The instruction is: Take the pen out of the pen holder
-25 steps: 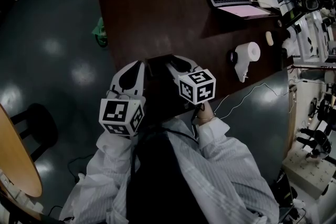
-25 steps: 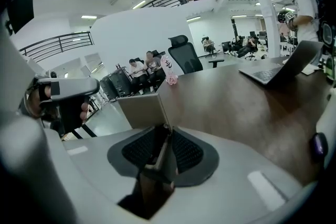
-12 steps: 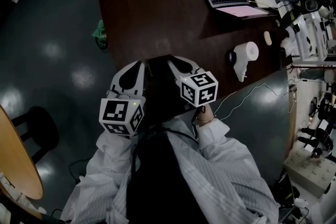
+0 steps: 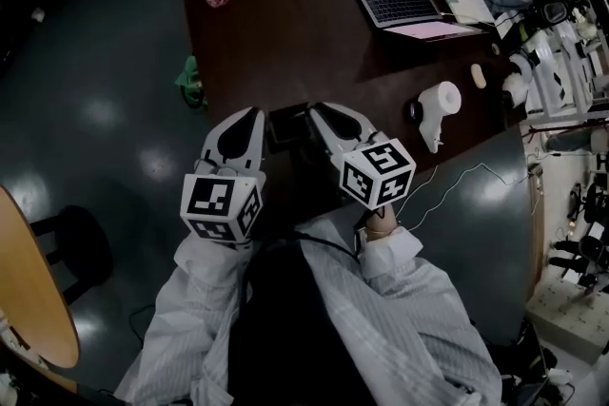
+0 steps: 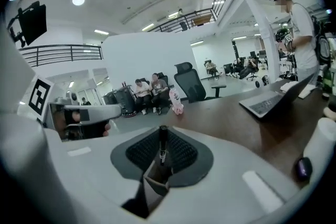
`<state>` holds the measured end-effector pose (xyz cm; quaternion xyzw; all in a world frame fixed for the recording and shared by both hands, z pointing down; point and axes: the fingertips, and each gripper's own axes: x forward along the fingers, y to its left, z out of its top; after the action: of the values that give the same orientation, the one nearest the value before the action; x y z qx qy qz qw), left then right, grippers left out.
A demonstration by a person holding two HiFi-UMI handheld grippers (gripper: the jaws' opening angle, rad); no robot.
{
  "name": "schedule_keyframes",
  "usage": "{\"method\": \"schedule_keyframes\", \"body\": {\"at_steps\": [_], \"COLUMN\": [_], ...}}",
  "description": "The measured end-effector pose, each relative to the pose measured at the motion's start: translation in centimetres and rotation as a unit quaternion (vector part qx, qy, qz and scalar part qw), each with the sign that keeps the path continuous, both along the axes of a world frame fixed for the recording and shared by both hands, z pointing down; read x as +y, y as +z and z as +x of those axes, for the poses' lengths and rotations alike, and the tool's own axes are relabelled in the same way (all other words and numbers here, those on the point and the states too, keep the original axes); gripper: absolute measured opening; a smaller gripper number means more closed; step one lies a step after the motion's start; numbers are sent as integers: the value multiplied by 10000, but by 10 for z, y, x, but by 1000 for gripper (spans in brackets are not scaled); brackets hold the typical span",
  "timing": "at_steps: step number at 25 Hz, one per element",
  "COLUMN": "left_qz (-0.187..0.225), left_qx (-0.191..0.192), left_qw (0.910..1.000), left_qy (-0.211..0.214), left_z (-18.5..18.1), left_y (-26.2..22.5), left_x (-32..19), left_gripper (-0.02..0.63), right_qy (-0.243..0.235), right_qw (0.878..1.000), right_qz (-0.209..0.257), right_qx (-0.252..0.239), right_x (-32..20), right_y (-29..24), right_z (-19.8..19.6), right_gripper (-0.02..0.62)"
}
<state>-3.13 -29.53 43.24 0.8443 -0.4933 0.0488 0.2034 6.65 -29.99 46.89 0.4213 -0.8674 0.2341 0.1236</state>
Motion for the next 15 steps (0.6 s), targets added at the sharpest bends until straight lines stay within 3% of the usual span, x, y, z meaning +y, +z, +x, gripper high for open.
{"method": "schedule_keyframes", "body": {"at_steps": [9, 15], "left_qz": [740, 1016], "left_qx": [1, 20], "left_qw": [9968, 9940], "left_qy": [-289, -408], "left_z": [-13, -14], "left_y": [-65, -92], "left_x": [1, 5], "left_gripper": [2, 2], "right_qy": [-106, -2], "right_qw": [9928, 9866], "right_qz": [1155, 1569], "right_qx": [-306, -445], "right_x": [11, 16], "right_y": [-102, -138], "right_z": [-21, -24], "right_gripper": [46, 46]}}
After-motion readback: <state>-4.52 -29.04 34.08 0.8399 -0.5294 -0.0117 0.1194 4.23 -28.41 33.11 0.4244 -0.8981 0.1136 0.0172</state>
